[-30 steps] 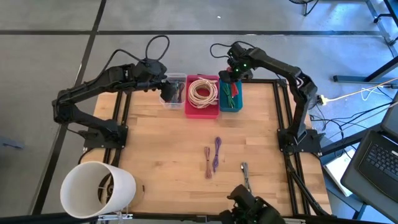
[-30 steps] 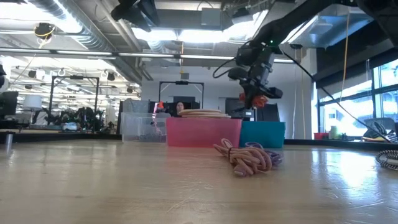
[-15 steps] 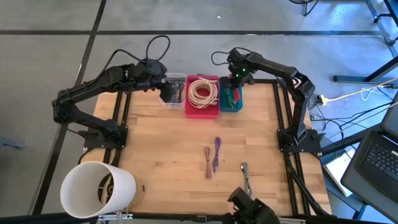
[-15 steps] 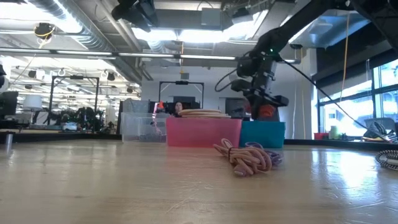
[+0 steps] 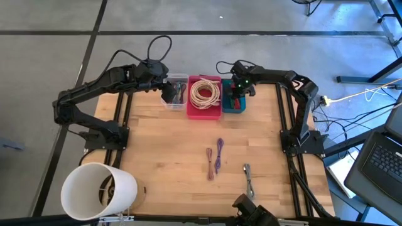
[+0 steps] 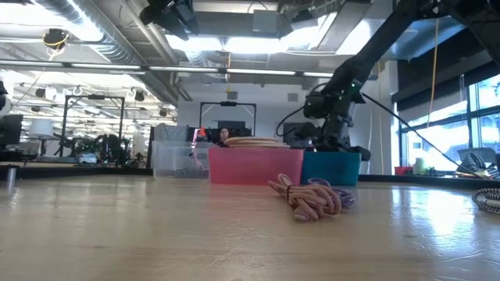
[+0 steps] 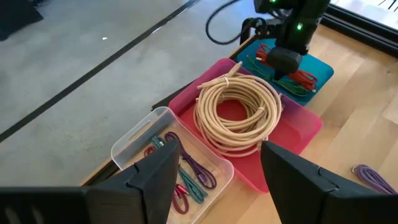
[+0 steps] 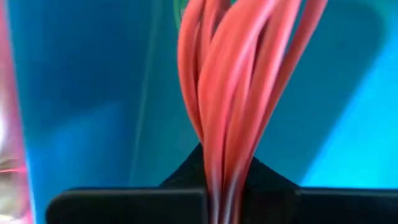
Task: Pick & Place USB Port
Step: Put the orange charger cable into the blue bin, then put the white charger cable into the transparent bin
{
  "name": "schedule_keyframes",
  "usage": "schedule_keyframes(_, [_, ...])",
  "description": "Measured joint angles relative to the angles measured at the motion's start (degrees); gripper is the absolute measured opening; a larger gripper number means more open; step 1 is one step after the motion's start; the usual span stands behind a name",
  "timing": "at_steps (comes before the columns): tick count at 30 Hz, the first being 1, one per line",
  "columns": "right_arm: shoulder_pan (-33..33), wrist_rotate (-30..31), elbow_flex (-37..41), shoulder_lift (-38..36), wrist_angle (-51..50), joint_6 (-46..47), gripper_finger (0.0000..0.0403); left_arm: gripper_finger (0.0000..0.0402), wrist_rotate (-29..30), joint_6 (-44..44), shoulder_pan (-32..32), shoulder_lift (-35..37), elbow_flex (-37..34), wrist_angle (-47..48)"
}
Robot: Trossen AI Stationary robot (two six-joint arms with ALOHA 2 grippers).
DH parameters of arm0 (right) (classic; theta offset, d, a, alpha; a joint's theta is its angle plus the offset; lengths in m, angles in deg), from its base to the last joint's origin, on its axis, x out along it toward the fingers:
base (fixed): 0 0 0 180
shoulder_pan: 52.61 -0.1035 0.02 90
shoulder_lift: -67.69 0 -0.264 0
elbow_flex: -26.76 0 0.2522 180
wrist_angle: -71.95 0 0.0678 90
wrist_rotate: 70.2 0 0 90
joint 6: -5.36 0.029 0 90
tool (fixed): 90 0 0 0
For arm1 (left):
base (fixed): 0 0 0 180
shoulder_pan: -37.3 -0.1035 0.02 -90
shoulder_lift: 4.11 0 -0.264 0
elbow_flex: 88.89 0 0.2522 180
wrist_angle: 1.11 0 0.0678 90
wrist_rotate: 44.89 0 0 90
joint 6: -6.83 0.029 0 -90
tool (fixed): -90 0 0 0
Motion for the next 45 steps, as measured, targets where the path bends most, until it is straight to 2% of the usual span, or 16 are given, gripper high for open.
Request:
schedule_keyframes(8, [0.0,-0.2,4.0,-0.5,3.8,0.8,0.002,0.0219,0.0,-0.5,0.0,0.0,0.0,0.0])
schedule_keyframes(16, [-0.1,-0.3,1.3,0.0,3.1,-0.7,0.0114,0.0219,-0.6,-1.1,0.0,0.0,0.0,0.0])
schedule_keyframes(23, [0.0,-0.1,-0.1,0.1,2.4,-2.1,0.015,0.0219,-0.7,-1.1,0.0,0.0,0.0,0.0])
schedule_keyframes(27, [0.0,3.0,-1.9,0.1,-0.8,-3.5,0.0152,0.0219,-0.7,-1.5,0.0,0.0,0.0,0.0])
schedule_keyframes(36, [-3.5,15.8,-6.1,-2.7,-3.6,-8.3,0.0153,0.0219,-0.6,-1.6,0.0,0.0,0.0,0.0])
schedule_keyframes(40, [-4.5,18.1,-7.5,-6.4,-8.1,-9.8,0.0154,0.0219,-0.6,-1.6,0.0,0.0,0.0,0.0])
schedule_keyframes(45, [-7.2,21.2,-8.2,-15.3,-20.8,-11.1,0.0154,0.0219,-0.6,-1.6,0.0,0.0,0.0,2.1])
